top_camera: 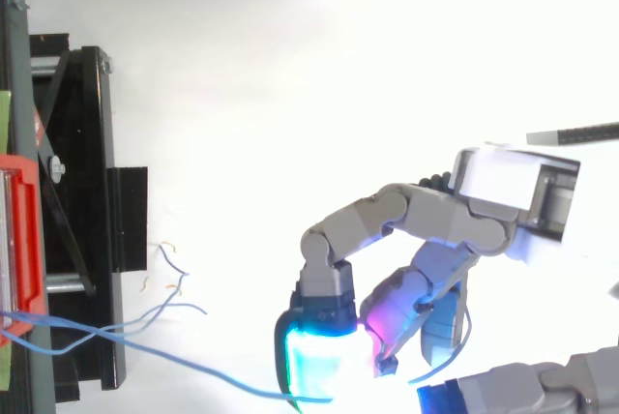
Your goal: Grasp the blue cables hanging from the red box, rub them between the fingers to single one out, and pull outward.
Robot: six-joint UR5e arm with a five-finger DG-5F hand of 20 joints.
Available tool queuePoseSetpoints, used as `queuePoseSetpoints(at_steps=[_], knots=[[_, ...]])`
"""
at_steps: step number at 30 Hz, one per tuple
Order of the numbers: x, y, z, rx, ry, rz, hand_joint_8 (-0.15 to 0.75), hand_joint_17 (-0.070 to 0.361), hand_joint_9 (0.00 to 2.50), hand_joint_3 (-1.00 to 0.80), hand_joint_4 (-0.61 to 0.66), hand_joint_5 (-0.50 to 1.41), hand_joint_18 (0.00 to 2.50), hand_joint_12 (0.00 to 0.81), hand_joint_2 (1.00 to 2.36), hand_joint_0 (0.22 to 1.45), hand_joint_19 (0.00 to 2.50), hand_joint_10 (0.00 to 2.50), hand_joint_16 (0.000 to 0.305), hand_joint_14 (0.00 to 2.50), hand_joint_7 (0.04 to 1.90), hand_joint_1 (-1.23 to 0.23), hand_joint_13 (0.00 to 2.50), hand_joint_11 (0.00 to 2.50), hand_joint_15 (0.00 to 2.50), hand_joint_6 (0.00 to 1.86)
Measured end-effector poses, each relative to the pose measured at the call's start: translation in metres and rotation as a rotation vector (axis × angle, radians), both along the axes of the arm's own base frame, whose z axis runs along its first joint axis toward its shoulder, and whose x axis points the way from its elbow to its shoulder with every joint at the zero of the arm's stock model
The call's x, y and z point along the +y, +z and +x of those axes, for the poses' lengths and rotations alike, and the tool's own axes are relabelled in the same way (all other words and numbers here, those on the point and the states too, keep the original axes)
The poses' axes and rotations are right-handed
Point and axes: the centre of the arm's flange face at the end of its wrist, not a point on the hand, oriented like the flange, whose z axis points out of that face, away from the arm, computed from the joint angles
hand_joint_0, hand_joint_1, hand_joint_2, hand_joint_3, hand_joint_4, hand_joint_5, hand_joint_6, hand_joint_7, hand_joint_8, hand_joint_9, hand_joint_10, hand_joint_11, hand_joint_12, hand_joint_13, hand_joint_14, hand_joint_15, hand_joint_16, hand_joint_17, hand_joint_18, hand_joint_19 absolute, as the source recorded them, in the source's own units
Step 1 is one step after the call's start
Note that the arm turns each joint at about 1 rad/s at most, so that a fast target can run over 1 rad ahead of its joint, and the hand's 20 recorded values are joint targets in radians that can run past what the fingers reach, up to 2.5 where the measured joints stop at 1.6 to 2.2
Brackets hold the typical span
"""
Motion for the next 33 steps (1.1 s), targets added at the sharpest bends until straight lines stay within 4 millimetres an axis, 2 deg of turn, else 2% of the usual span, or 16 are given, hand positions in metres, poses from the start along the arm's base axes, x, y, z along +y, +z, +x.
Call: queuePoseSetpoints(at_steps=[33], knots=[[0.0000,-0.0001,0.0001,0.000,0.001,-0.001,0.422,0.166,0.98,-0.01,0.09,-0.06,1.21,0.504,1.00,0.58,0.41,0.01,0.074,0.01,1.15,-0.80,0.87,0.46,0.34,0.85]])
